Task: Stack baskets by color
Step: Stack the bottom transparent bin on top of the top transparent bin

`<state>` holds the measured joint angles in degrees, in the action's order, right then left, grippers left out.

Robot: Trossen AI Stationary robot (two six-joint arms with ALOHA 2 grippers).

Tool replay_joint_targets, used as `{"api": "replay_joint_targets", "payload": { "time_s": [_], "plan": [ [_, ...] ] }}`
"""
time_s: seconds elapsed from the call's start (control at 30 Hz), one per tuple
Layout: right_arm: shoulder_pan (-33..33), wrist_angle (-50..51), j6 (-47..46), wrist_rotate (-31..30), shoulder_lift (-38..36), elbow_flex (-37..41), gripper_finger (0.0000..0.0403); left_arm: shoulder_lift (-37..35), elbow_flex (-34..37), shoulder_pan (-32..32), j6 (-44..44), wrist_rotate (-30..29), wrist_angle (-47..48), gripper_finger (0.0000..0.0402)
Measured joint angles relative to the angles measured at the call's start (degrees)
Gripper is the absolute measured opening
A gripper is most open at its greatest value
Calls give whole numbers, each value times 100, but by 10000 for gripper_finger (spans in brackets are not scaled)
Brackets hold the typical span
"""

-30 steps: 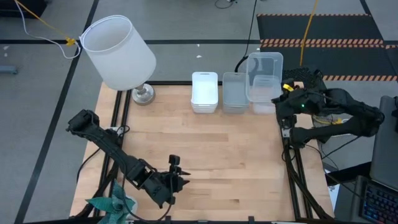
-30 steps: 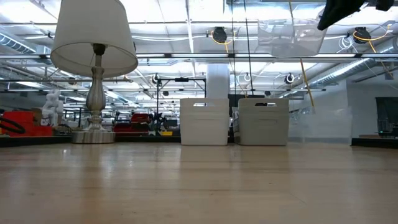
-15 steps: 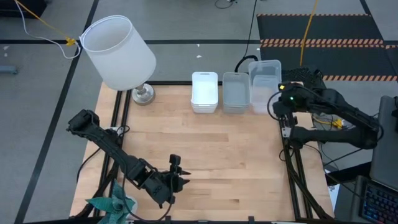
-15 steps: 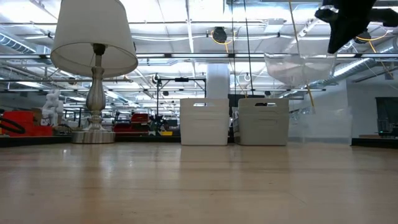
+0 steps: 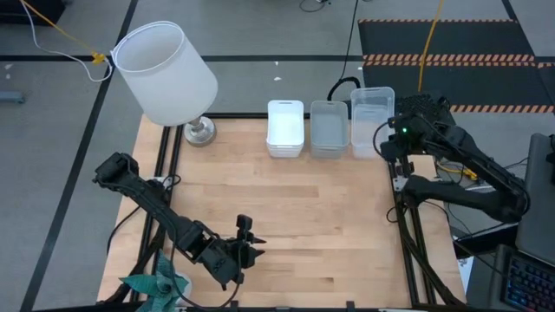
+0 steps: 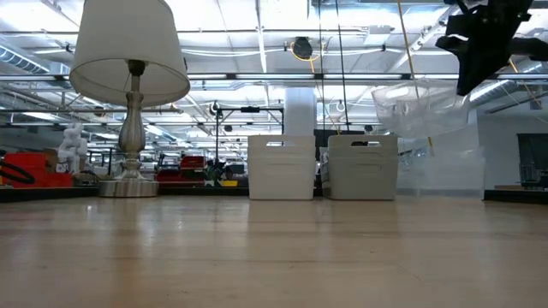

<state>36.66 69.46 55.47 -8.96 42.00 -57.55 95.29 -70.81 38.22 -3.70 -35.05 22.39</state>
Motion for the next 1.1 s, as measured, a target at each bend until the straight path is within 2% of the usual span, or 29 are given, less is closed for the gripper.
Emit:
{"api": "replay_joint_targets", "payload": {
  "time_s": [0.3, 0.5, 0.87, 1.1],
  "plan": [
    [1259, -194, 1066, 911, 2, 10, 2, 0, 0, 7, -9, 0, 0, 131],
    [1936, -62, 1243, 1522, 4, 10, 2, 0, -2, 9, -24, 2, -1, 131],
    [2184, 10, 1136, 1974, 15, 8, 2, 0, -2, 11, -92, 4, 0, 131],
    [2260, -169, 1120, 1969, 24, 195, 2, 0, -2, 11, -90, 4, 0, 131]
  ]
}}
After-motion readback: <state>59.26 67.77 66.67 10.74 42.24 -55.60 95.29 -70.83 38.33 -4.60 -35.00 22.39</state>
